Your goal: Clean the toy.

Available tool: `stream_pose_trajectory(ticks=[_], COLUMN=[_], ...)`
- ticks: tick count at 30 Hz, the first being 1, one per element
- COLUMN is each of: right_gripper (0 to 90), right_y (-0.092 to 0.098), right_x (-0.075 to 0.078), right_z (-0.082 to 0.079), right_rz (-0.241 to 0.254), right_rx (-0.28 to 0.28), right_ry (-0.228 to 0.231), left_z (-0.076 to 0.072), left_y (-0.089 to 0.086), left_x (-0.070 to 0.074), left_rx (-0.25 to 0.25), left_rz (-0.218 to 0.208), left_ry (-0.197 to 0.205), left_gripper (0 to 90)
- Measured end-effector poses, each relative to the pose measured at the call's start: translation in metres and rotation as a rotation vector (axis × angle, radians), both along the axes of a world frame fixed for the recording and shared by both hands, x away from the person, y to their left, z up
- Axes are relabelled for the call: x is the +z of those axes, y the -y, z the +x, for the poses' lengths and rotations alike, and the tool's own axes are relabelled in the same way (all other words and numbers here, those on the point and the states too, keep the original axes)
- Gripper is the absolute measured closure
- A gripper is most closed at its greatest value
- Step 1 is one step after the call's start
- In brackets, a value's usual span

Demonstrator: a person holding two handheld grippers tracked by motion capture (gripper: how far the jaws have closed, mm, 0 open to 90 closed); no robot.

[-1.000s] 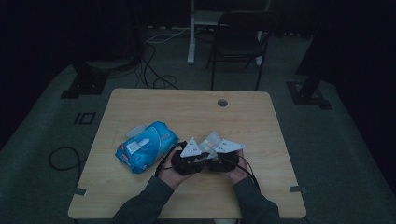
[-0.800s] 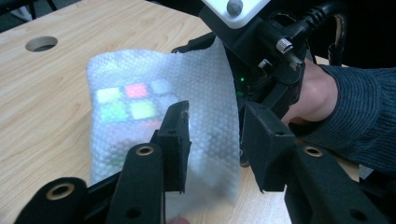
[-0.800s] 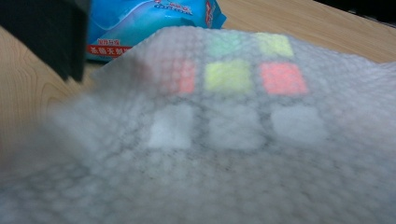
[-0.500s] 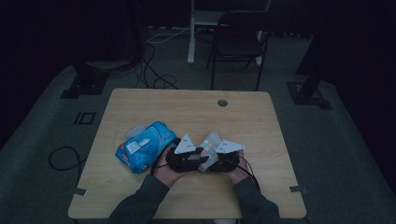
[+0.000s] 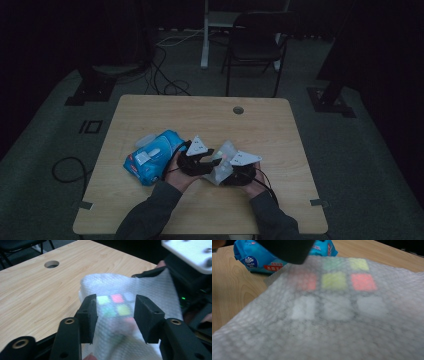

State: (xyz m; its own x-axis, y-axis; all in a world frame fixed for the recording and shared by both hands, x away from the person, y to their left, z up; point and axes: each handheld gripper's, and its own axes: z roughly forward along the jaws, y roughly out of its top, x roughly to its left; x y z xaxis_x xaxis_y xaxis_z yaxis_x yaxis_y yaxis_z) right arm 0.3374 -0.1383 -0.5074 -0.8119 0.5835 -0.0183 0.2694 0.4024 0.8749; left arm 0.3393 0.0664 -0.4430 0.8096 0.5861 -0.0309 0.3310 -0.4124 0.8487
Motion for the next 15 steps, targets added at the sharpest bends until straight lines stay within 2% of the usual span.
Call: stream_pose_trajectory(ticks=[5, 15], right_gripper=[34.5, 34.5], right_y=[-0.001, -0.002], right_x=[0.0, 0.001], right_z=[-0.001, -0.003], right_rz=[0.0, -0.01], right_rx=[0.002, 0.009], right_ry=[0.002, 0.017], left_z=[0.007, 0.013], left_y=[0.002, 0.005], left_x=[-0.005, -0.012], left_rx=[0.02, 0.007], left_rz=[-0.007, -0.041], left_ry=[-0.019, -0.077], left_gripper=[48.1, 44.8])
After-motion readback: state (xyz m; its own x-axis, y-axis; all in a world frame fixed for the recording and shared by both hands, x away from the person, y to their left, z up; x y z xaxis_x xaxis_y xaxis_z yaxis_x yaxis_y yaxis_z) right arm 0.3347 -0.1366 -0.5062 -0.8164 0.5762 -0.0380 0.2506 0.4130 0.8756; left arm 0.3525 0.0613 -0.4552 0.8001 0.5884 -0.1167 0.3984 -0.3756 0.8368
